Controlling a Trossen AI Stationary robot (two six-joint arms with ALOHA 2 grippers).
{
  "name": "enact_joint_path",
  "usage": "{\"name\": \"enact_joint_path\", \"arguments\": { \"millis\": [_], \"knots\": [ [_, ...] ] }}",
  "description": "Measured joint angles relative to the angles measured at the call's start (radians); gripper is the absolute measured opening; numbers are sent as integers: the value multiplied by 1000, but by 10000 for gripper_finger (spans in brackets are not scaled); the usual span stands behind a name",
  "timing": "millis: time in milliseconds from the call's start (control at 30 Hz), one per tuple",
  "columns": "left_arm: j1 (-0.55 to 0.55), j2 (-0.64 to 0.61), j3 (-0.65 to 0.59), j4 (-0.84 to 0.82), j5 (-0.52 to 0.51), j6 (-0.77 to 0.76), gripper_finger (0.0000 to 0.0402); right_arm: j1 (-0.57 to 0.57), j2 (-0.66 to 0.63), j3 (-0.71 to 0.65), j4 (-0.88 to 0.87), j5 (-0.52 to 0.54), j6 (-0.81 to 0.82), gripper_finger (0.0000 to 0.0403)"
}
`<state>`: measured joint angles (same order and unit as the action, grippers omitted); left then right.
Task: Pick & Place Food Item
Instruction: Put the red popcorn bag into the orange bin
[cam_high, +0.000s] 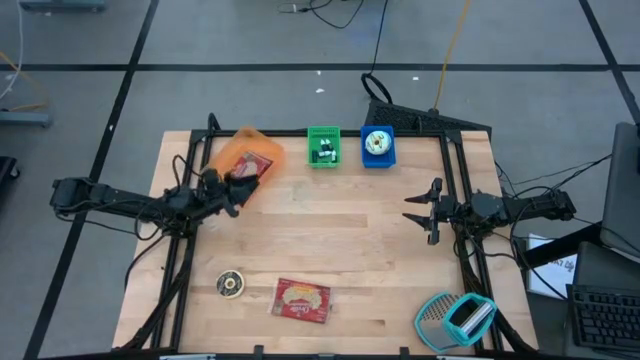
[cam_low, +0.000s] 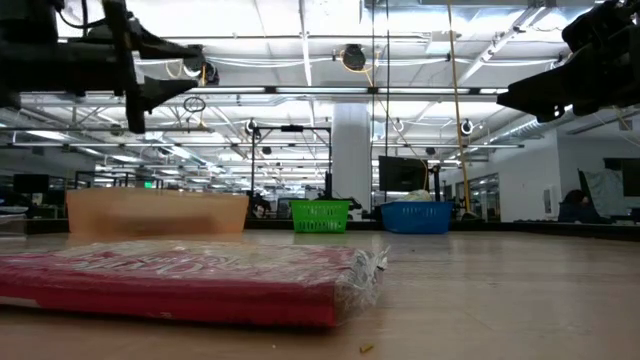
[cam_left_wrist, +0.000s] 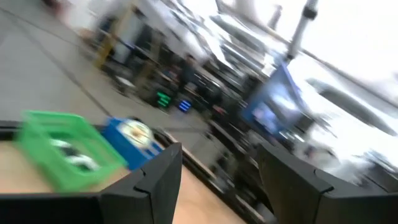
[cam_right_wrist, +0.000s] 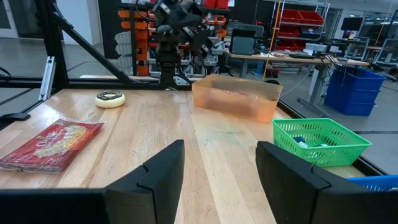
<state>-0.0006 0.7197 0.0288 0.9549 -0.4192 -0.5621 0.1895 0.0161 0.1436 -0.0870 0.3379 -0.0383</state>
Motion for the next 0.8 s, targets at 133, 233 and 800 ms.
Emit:
{"name": "enact_joint_path", "arguments": {
  "millis": [133,233,800],
  "knots": [
    [-14,0,1,0,153,1,209,0,0,0,0,0,0,187],
    [-57,0,13,-1,194,24,209,0,0,0,0,0,0,187],
    [-362,422,538,-232,275,288,209,0,0,0,0,0,0,187]
  ]
}}
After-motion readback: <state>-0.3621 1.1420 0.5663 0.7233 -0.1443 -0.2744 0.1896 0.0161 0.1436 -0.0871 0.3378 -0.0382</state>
